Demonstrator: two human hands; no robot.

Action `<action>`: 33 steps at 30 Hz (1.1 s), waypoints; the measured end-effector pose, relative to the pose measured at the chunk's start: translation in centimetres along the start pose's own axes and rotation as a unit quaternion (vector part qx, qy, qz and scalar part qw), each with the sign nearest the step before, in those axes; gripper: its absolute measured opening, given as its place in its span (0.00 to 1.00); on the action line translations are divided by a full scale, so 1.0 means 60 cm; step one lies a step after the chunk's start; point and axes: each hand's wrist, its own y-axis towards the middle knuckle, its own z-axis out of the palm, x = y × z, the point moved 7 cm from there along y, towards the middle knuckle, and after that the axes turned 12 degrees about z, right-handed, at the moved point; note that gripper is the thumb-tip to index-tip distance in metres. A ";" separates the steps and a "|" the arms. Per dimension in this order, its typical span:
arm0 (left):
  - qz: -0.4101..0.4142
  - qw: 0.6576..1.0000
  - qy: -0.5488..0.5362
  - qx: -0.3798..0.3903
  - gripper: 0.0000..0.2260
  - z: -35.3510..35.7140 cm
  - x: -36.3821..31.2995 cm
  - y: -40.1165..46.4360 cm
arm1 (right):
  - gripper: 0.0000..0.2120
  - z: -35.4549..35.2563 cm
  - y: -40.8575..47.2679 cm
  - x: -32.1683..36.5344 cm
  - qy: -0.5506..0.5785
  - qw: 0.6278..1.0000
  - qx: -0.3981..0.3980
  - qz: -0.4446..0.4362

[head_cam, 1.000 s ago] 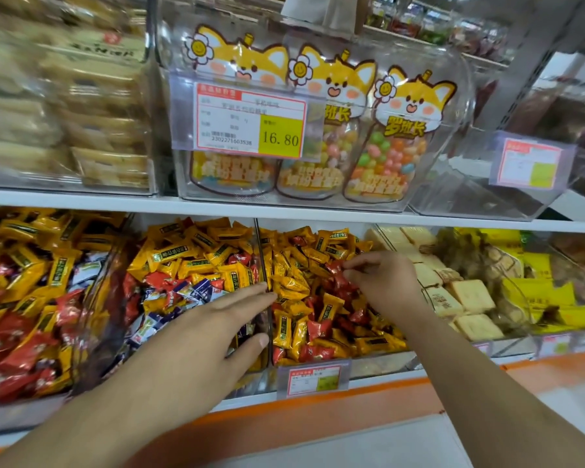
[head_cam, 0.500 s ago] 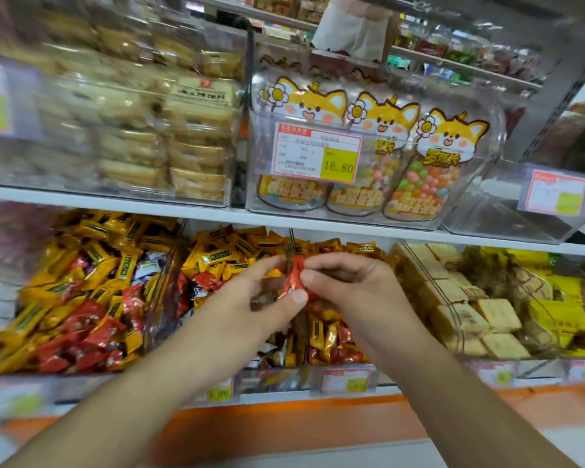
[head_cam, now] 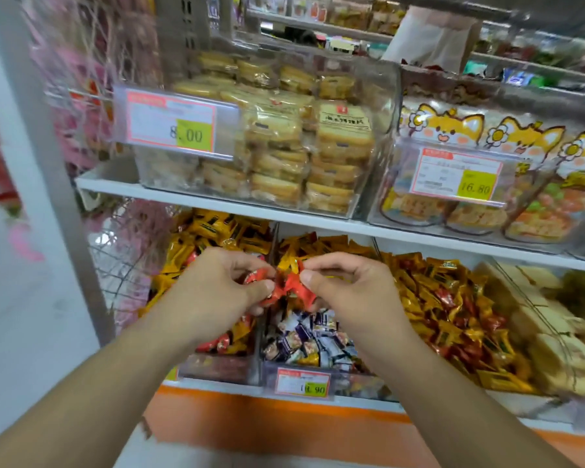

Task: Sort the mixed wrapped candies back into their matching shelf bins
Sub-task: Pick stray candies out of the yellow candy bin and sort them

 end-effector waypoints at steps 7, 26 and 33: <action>0.007 0.966 0.234 -0.110 0.10 -0.121 0.042 0.021 | 0.04 0.078 0.031 0.015 -0.020 0.999 0.018 -0.021; 0.214 0.934 0.268 0.098 0.21 0.121 -0.057 0.033 | 0.13 -0.203 0.004 -0.032 -0.262 0.958 -0.108 -0.040; 0.263 0.914 0.220 0.218 0.26 0.277 -0.081 0.021 | 0.19 -0.377 0.018 -0.104 -0.333 0.928 -0.165 0.002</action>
